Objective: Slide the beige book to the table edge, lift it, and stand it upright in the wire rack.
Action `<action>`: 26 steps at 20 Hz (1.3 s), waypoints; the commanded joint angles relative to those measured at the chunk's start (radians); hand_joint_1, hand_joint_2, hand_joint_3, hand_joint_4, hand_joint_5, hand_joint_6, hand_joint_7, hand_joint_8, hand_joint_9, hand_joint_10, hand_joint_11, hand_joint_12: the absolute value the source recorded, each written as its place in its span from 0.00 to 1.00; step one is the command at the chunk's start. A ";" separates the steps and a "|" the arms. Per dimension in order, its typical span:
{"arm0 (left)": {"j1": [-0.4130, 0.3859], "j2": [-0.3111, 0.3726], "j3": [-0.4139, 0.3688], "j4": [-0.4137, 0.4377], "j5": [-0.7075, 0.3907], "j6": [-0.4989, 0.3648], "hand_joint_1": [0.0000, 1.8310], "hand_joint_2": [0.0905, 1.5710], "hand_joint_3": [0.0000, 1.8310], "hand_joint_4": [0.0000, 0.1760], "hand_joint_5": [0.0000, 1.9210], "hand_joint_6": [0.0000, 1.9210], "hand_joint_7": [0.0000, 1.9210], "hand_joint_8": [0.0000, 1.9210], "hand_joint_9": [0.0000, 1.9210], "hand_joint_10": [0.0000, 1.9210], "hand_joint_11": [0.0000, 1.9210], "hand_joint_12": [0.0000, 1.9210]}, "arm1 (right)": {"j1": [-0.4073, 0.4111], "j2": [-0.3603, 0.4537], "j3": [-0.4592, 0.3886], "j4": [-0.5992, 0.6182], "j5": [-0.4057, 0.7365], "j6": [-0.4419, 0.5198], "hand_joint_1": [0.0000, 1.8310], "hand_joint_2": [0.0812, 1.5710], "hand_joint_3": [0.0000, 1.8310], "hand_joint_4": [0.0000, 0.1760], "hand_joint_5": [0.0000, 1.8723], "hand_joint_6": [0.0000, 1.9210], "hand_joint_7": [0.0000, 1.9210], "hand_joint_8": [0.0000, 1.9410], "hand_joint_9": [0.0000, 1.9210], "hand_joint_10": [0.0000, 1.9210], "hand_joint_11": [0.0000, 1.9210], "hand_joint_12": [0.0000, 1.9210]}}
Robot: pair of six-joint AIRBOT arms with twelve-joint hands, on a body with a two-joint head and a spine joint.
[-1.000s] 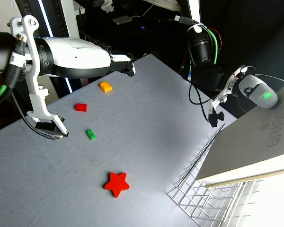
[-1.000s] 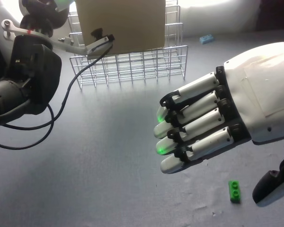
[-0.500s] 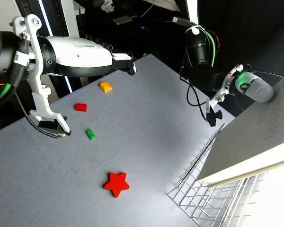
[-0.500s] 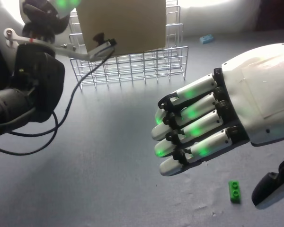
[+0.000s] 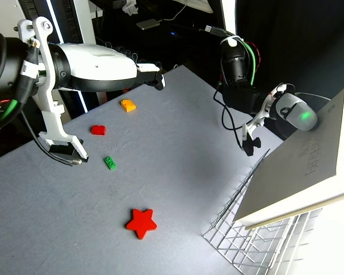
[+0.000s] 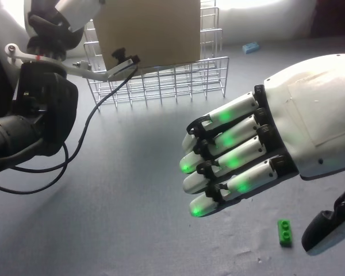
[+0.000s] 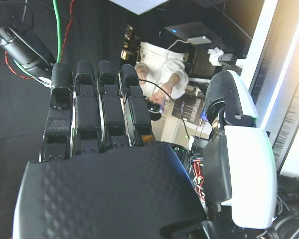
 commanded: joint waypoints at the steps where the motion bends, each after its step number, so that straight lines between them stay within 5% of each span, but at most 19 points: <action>1: 0.002 0.000 0.008 0.004 -0.116 -0.011 0.74 0.76 0.00 0.00 0.37 0.63 0.40 0.71 0.41 0.77 0.37 0.76 | 0.016 0.001 -0.003 0.089 0.017 -0.003 0.20 0.67 0.00 0.00 0.17 0.00 0.17 0.00 0.17 0.01 0.00 0.42; 26: 0.001 -0.047 0.040 -0.007 -0.202 -0.015 0.74 0.76 0.00 0.00 0.37 0.62 0.39 0.72 0.41 0.77 0.39 0.73 | 0.026 -0.012 -0.003 0.089 0.017 -0.006 0.17 0.68 0.00 0.00 0.15 0.00 0.15 0.00 0.15 0.00 0.00 0.39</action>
